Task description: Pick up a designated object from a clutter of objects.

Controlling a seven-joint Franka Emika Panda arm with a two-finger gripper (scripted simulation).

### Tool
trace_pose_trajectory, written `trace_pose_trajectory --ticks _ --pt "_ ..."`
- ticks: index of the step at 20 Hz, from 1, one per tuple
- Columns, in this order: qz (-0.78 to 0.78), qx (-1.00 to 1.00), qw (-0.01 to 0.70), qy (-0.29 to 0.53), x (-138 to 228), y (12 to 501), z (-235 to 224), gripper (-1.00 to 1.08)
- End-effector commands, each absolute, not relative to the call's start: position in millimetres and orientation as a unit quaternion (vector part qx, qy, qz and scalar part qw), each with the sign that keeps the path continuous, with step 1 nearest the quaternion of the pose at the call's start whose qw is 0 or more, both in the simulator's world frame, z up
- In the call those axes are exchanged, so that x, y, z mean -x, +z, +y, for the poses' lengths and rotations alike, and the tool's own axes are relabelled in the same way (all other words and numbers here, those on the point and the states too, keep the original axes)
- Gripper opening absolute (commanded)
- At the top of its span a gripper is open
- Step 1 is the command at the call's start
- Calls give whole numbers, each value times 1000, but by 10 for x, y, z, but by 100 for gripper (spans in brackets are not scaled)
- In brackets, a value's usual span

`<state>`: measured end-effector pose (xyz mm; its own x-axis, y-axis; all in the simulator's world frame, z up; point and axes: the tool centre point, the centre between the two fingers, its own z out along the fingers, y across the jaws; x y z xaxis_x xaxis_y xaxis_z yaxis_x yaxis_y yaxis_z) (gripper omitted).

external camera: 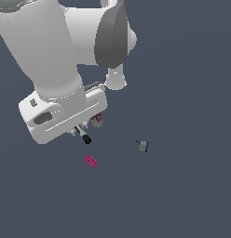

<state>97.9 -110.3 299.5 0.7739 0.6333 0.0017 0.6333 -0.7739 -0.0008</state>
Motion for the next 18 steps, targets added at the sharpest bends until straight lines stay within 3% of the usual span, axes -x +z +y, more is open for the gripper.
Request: trace_pose_trajectory --ticks 1,9,18 --pt "-337 942 1 0 -959 3240 -1279 -100" --pt "-336 942 0 0 -938 3884 -1753 -100" --pt "-336 942 0 0 -942 4215 -2002 -100"
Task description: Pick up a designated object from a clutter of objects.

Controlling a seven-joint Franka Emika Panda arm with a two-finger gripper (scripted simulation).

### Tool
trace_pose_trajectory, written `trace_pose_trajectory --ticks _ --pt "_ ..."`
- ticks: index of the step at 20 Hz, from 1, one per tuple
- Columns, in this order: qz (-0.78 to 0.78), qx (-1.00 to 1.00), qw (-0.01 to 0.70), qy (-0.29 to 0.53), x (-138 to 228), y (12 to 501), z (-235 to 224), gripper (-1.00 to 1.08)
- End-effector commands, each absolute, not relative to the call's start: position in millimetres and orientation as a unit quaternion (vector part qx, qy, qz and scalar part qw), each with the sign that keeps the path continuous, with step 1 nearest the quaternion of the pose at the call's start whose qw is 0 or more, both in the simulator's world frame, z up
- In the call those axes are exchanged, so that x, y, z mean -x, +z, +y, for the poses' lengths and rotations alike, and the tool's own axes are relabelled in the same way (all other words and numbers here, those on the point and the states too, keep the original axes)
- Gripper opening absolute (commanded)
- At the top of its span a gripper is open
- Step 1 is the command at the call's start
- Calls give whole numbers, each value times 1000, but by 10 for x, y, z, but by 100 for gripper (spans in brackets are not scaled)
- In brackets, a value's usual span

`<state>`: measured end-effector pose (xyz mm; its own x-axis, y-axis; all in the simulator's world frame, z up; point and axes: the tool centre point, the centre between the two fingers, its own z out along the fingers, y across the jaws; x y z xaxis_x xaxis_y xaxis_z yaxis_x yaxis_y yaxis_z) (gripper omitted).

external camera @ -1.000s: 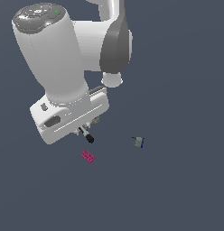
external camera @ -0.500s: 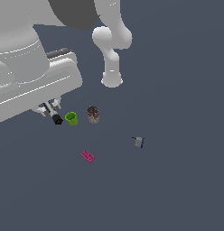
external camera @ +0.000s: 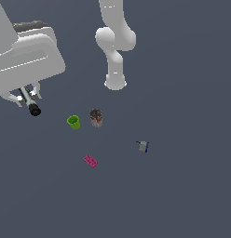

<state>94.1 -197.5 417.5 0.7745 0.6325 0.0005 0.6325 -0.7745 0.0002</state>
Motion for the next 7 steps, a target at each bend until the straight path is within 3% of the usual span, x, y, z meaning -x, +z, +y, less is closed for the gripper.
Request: trace_pose_trajectory --ticks 1,7 --pt "336 -942 0 0 -943 4233 -2015 -100" --pt "336 -942 0 0 -946 4280 -2051 -100"
